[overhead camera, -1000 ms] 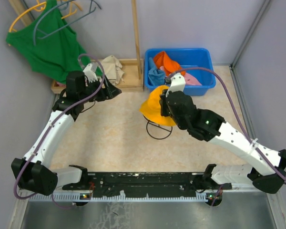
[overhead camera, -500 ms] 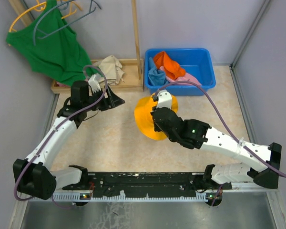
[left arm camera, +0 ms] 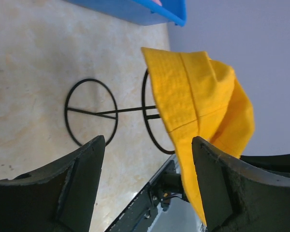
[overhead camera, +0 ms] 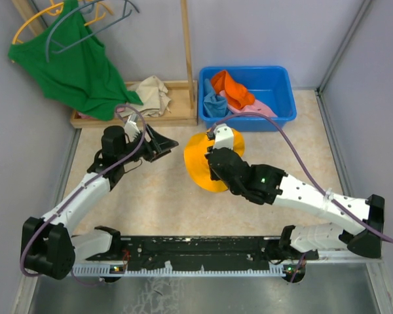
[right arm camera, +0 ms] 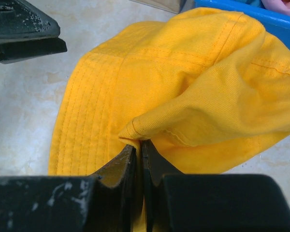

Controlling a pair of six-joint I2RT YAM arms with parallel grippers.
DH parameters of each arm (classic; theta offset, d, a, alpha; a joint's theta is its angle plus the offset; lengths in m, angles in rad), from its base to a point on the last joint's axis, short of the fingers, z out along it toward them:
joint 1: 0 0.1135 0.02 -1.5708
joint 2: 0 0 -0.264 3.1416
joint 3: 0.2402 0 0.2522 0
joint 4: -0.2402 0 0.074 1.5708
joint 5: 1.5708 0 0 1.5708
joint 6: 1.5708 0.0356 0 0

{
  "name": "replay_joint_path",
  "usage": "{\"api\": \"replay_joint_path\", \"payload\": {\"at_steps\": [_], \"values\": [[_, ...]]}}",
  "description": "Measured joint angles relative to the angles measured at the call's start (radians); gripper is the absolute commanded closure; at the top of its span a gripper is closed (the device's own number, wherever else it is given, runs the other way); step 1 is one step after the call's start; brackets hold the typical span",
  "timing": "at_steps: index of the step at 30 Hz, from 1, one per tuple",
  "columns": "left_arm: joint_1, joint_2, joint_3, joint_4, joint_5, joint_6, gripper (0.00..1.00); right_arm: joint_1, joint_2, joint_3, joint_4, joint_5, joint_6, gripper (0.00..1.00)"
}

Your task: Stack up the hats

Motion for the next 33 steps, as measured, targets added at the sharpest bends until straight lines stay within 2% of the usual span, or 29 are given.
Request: {"api": "replay_joint_path", "payload": {"at_steps": [7, 18, 20, 24, 27, 28, 30, 33], "values": [[-0.049, 0.047, 0.002, 0.145, 0.033, -0.102, 0.21, 0.000, 0.019, 0.000, 0.003, 0.003, -0.008, 0.91], [-0.141, 0.108, 0.002, 0.246, 0.039, -0.184, 0.22, 0.000, 0.033, 0.000, 0.014, 0.010, -0.016, 0.91], [-0.153, 0.117, 0.002, 0.261, 0.037, -0.194, 0.30, 0.000, 0.039, 0.000, 0.018, 0.010, -0.016, 0.91], [-0.172, 0.137, 0.002, 0.291, 0.024, -0.214, 0.65, 0.000, 0.045, 0.000, 0.021, 0.011, -0.022, 0.91], [-0.180, 0.146, 0.002, 0.303, 0.009, -0.222, 0.83, 0.000, 0.045, 0.000, 0.021, 0.011, -0.023, 0.89], [-0.182, 0.148, 0.002, 0.306, 0.002, -0.224, 0.87, 0.000, 0.045, 0.000, 0.022, 0.011, -0.023, 0.86], [-0.183, 0.148, 0.001, 0.309, -0.014, -0.223, 0.95, 0.000, 0.045, 0.000, 0.022, 0.011, -0.023, 0.68], [-0.183, 0.148, -0.012, 0.320, -0.036, -0.218, 0.99, 0.000, 0.045, 0.002, 0.015, 0.012, -0.026, 0.54]]}}
